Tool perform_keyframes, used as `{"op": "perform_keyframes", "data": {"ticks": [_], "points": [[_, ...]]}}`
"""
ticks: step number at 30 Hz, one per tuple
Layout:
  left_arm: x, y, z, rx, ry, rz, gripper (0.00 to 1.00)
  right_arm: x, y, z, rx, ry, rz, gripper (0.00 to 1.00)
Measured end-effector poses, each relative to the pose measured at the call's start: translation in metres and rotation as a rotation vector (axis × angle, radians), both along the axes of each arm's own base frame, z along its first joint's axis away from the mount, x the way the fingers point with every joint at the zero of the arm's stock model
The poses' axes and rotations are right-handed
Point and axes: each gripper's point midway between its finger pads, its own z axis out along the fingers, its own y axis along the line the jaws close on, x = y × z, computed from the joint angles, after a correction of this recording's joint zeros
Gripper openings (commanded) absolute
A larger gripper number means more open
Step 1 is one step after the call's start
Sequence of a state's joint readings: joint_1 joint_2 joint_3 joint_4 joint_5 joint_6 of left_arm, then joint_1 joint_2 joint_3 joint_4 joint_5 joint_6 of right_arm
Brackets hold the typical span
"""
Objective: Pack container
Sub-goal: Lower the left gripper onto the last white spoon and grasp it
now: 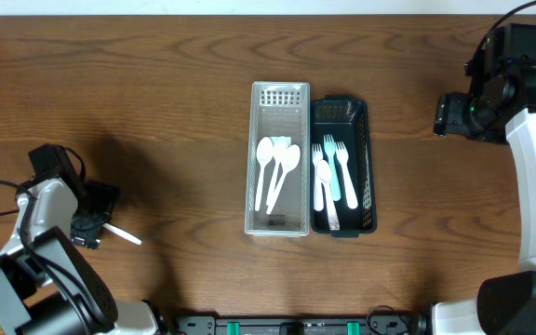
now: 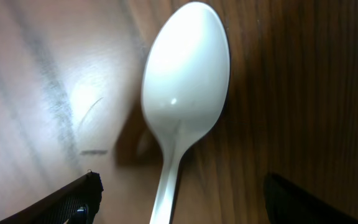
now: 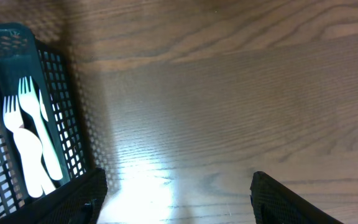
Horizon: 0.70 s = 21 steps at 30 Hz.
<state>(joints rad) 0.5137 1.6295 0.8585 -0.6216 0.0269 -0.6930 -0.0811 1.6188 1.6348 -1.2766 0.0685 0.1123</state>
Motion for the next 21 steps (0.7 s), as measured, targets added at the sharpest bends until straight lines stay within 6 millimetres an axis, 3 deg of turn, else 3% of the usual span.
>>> {"op": "perform_keyframes", "data": {"ticks": [4, 10, 17, 21], "points": [[0.0021, -0.0017, -0.0113, -0.023, 0.014, -0.026, 0.85, -0.0001, 0.0, 0.0, 0.0, 0.0, 0.0, 0.77], [0.0033, -0.0016, -0.0124, -0.031, 0.022, -0.039, 0.82, -0.0005, 0.0, -0.0002, 0.0, 0.002, 0.001, 0.77], [0.0028, -0.003, -0.0121, -0.044, 0.031, -0.041, 0.38, -0.0012, 0.0001, -0.0004, 0.0, 0.006, 0.003, 0.77], [0.0015, -0.0052, -0.0122, -0.055, 0.035, -0.044, 0.21, -0.0013, 0.0001, -0.0004, 0.0, 0.006, 0.003, 0.77]]}}
